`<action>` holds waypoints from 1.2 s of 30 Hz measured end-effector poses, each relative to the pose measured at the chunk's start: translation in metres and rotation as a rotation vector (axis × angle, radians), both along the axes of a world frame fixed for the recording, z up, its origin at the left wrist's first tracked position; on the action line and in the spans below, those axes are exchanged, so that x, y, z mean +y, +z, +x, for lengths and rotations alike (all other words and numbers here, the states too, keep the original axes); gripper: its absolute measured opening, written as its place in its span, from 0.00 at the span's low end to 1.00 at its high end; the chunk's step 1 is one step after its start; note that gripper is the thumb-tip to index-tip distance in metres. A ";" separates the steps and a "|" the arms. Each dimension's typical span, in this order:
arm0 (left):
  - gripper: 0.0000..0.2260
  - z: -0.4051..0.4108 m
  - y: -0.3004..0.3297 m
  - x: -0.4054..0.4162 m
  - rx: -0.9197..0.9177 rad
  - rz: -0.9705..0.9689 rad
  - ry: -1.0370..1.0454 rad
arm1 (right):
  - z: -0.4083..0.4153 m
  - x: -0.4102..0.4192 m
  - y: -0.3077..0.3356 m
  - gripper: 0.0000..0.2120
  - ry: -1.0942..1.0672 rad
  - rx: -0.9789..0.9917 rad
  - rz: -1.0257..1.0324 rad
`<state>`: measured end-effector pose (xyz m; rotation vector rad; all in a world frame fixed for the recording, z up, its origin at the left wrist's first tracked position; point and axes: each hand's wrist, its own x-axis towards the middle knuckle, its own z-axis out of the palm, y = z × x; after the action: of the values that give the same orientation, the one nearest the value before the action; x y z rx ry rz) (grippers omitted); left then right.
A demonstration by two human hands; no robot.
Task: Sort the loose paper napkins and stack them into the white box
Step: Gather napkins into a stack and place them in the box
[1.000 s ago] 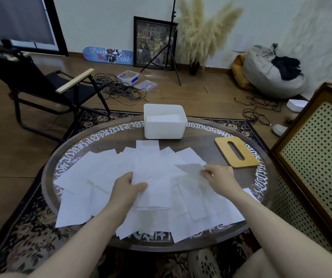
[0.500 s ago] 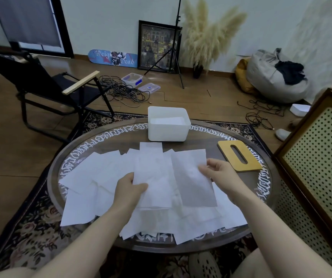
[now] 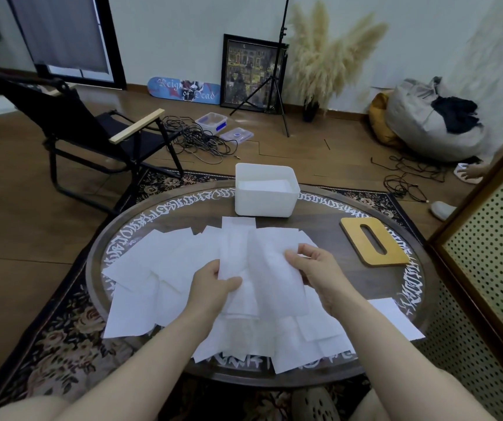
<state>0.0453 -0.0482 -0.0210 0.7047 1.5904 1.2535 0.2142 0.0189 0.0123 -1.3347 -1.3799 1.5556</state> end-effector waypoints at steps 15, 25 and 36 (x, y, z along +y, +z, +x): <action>0.08 0.000 -0.007 -0.001 0.037 -0.014 -0.001 | -0.004 -0.001 0.001 0.04 0.022 0.086 -0.096; 0.06 -0.001 -0.003 0.000 -0.139 0.053 -0.008 | -0.007 -0.006 -0.005 0.08 -0.088 -0.092 0.042; 0.11 -0.003 0.002 -0.002 -0.050 0.113 -0.092 | -0.002 0.001 -0.008 0.07 -0.022 -0.164 0.090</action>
<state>0.0423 -0.0499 -0.0190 0.8027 1.4390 1.2906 0.2122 0.0197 0.0040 -1.4431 -1.5112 1.3784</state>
